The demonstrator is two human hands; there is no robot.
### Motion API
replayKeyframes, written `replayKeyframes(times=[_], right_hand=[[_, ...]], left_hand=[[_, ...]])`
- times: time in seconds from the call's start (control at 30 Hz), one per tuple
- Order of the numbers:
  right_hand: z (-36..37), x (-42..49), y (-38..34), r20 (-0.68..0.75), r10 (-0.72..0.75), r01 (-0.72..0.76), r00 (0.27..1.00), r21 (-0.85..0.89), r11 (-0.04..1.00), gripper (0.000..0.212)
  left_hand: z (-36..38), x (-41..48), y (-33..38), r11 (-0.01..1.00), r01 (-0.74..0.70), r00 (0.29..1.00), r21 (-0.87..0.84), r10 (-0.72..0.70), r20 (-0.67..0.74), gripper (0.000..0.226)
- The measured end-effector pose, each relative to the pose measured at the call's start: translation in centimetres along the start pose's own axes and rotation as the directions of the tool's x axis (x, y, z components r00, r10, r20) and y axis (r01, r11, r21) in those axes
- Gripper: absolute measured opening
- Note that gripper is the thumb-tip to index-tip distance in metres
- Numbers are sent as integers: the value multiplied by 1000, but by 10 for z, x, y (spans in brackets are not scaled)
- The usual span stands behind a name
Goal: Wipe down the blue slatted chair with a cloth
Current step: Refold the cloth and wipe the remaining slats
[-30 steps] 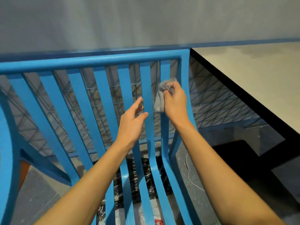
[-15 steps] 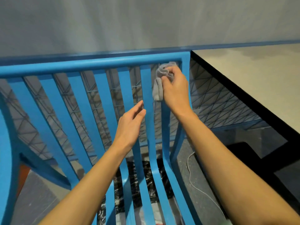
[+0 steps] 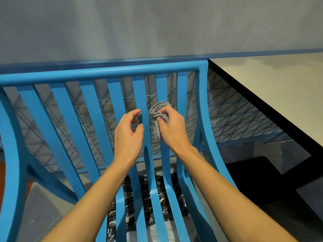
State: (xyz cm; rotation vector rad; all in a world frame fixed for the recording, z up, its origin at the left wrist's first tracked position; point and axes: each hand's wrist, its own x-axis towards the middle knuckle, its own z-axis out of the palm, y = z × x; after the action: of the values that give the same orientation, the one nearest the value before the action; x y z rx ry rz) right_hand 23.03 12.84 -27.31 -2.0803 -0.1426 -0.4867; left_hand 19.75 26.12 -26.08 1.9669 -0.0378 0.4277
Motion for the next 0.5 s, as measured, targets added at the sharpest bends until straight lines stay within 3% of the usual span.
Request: replayKeyframes(times=[0.13,0.23,0.5], right_hand=[[-10,44,-33,-100,-122,125,987,24,992,8],[-9,57,-39,-148,-123,135,981,71,988,10],[7,-13,25,-71,-56,62,996,80,995,10]], left_hand=[[2,-6,2,1000,-7,1000,10,7,-4,40],[4,-12,-2,1000,-21,1000,14,21,5,43],[7,-25,-20,1000,4,1000,6,-4,27,42]])
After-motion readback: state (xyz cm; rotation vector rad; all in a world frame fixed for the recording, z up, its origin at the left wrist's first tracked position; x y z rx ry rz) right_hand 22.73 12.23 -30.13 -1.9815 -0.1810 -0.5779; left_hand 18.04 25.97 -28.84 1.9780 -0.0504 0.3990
